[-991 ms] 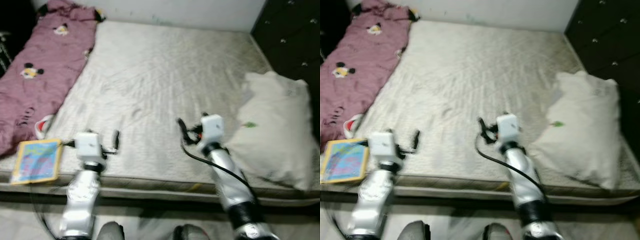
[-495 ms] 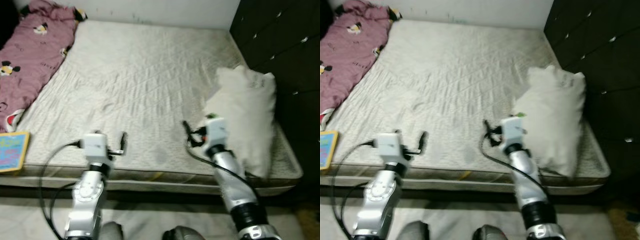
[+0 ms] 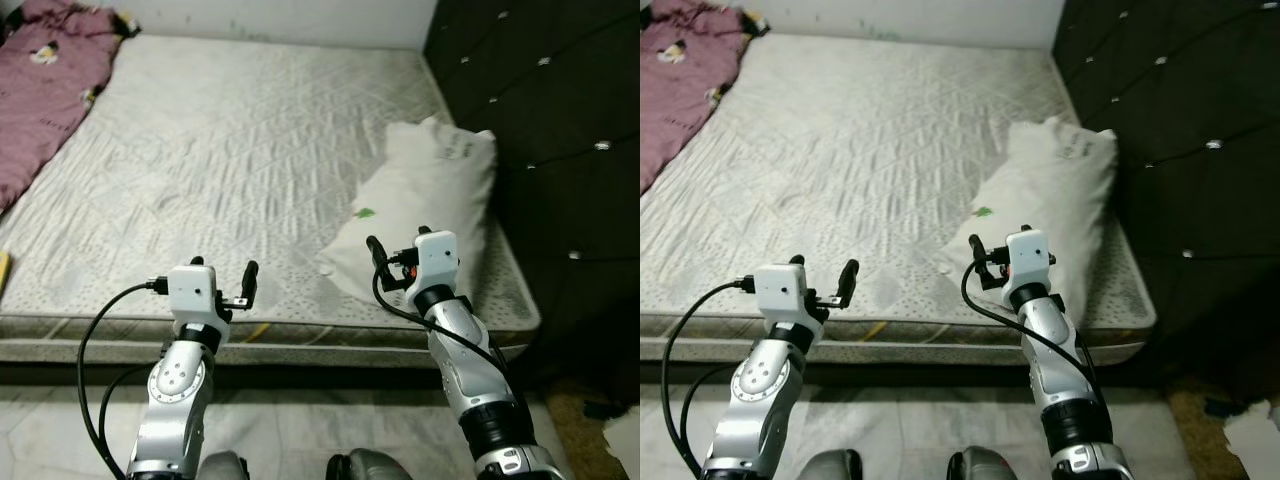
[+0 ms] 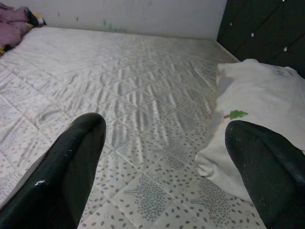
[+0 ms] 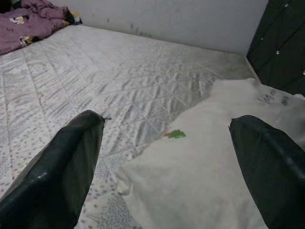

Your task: Clean up the room

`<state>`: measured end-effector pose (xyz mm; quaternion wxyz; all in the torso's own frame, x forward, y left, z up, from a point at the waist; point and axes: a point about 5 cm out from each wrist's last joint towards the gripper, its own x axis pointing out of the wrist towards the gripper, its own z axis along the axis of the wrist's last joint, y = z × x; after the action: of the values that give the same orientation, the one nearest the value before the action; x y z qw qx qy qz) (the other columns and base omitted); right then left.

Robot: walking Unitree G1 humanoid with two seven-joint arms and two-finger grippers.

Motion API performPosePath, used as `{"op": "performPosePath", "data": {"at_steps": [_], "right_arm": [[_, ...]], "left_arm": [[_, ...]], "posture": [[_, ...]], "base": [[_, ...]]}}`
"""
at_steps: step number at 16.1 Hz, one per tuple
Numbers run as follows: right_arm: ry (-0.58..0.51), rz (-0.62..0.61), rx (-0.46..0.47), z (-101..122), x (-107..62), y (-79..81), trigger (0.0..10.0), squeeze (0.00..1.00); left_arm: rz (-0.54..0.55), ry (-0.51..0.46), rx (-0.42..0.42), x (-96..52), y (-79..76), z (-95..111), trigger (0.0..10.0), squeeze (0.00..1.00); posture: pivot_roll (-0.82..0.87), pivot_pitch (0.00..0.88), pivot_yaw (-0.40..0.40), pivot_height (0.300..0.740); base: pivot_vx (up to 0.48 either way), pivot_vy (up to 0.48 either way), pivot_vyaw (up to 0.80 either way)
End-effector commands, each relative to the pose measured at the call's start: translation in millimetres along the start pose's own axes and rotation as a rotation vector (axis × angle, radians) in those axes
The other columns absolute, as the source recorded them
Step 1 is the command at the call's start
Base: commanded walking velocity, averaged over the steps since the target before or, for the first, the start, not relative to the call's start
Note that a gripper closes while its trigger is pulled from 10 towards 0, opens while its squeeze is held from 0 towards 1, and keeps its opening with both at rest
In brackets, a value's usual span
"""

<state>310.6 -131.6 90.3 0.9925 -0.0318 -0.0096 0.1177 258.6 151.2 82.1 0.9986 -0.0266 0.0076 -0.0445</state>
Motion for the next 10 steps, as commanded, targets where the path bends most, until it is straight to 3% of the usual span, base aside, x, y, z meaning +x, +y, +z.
{"op": "performPosePath", "data": {"at_steps": [1,10], "right_arm": [[-0.003,0.013,0.001,0.4,0.4,3.8,10.0,0.00],[-0.003,0.017,0.003,0.3,0.4,3.9,10.0,0.00]], "left_arm": [[0.005,-0.013,0.004,-1.2,3.4,2.5,10.0,0.00],[0.002,-0.008,0.004,-1.2,2.8,1.5,10.0,0.00]], "posture": [[0.05,0.118,-0.051,0.740],[0.05,0.112,-0.053,0.740]], "base": [[0.349,0.000,0.00],[0.348,0.000,0.00]]}}
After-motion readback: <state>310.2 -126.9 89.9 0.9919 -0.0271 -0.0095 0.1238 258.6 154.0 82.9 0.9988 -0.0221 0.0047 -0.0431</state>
